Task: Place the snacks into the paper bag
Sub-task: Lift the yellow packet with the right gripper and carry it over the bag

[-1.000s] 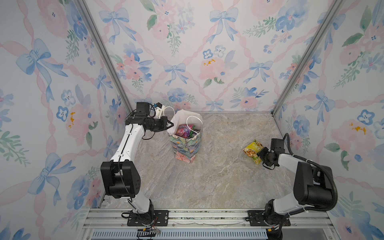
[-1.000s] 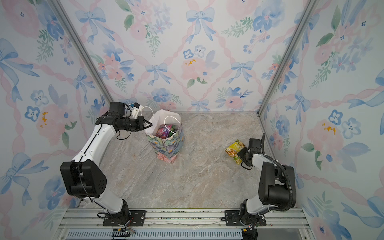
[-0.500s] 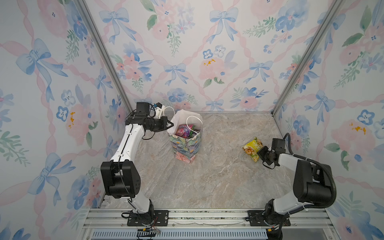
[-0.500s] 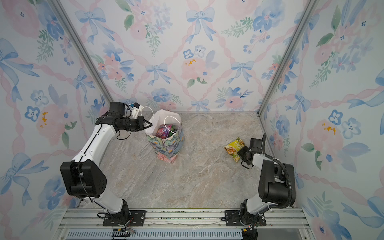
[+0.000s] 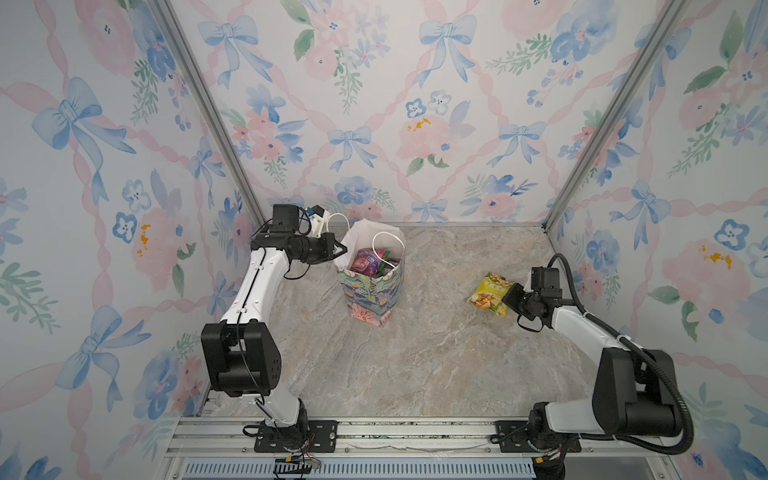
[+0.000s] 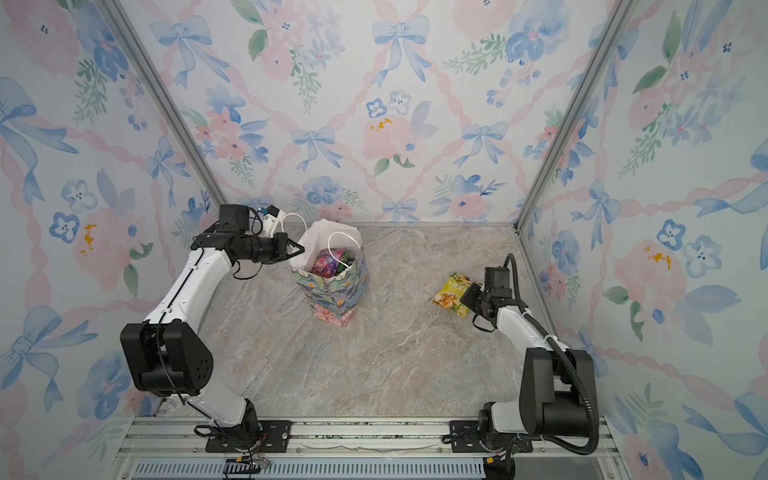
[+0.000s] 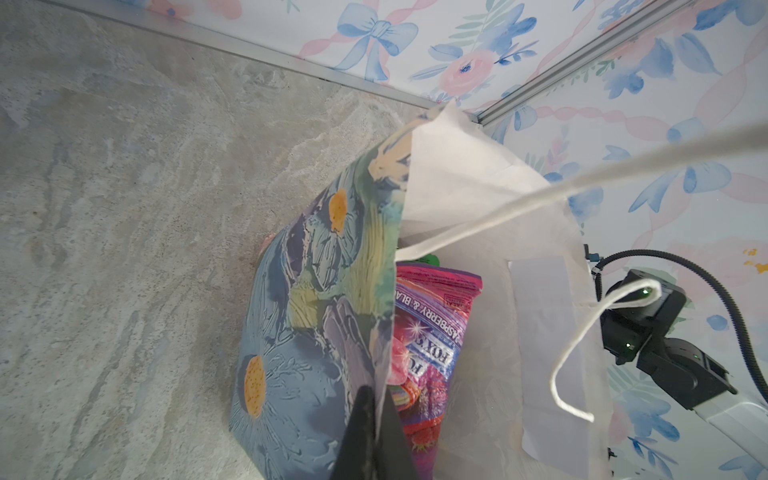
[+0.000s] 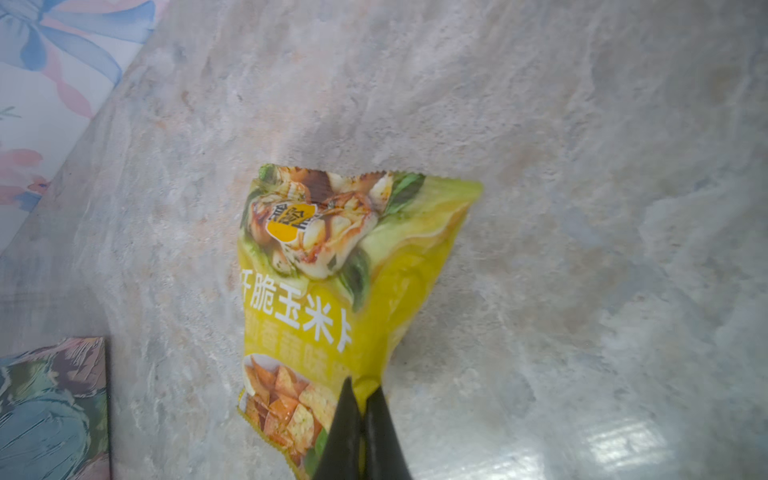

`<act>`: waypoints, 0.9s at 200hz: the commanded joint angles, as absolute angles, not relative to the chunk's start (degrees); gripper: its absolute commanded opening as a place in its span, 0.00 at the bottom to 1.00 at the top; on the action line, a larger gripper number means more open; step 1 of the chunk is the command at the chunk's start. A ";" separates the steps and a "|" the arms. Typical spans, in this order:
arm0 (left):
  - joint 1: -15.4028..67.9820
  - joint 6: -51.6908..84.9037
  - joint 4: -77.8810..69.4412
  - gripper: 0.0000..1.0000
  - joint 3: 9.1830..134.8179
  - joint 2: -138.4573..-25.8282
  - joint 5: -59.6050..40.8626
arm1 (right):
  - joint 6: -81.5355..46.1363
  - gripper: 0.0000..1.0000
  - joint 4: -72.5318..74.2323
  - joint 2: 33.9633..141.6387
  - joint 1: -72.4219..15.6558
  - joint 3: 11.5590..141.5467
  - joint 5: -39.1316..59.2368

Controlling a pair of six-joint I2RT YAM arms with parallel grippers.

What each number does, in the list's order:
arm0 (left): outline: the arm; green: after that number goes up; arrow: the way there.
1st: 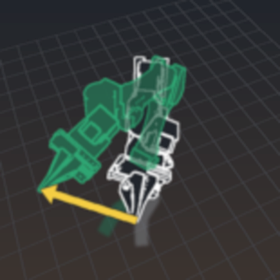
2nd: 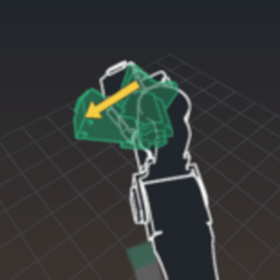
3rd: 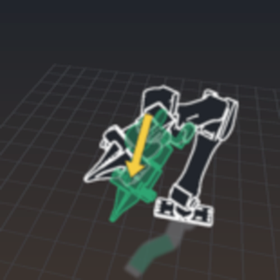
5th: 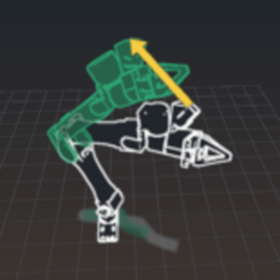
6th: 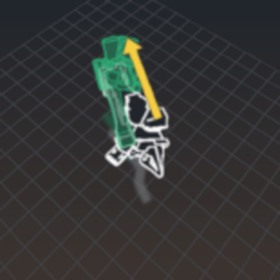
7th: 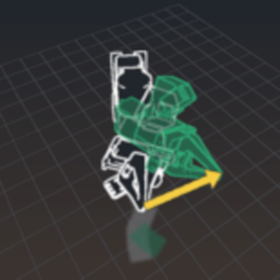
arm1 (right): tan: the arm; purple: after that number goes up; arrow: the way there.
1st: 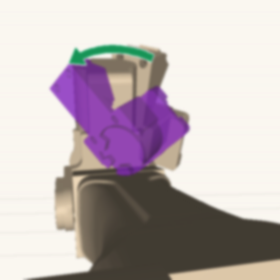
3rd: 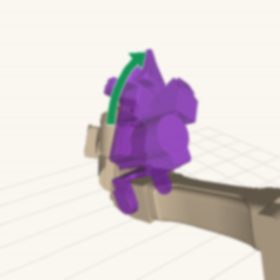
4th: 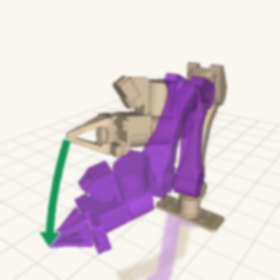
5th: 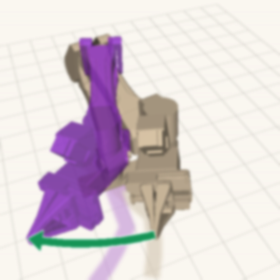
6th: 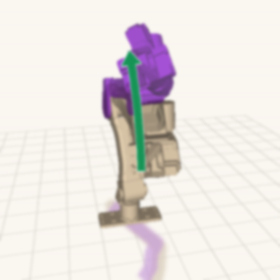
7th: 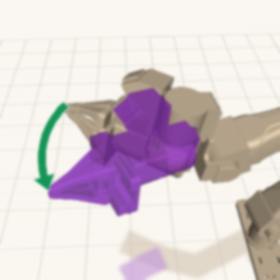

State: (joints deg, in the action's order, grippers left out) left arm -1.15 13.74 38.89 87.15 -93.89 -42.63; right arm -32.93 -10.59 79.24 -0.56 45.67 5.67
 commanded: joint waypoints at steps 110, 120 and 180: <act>-1.34 13.80 36.65 0.00 86.60 -92.88 -43.52 | -27.13 0.00 -23.76 74.74 -22.07 71.85 -1.22; -1.32 13.80 36.65 0.00 86.60 -92.90 -43.58 | -26.18 0.00 -24.09 75.05 -23.41 74.58 -1.98; -1.27 13.80 36.61 0.00 86.51 -92.72 -43.63 | -20.57 0.00 -22.29 82.04 -30.58 91.59 -5.82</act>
State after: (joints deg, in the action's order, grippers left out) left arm -1.17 13.74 38.89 87.09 -93.89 -42.46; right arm -24.32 -22.83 78.04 -28.12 85.38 -3.11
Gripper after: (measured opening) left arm 0.048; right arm 0.046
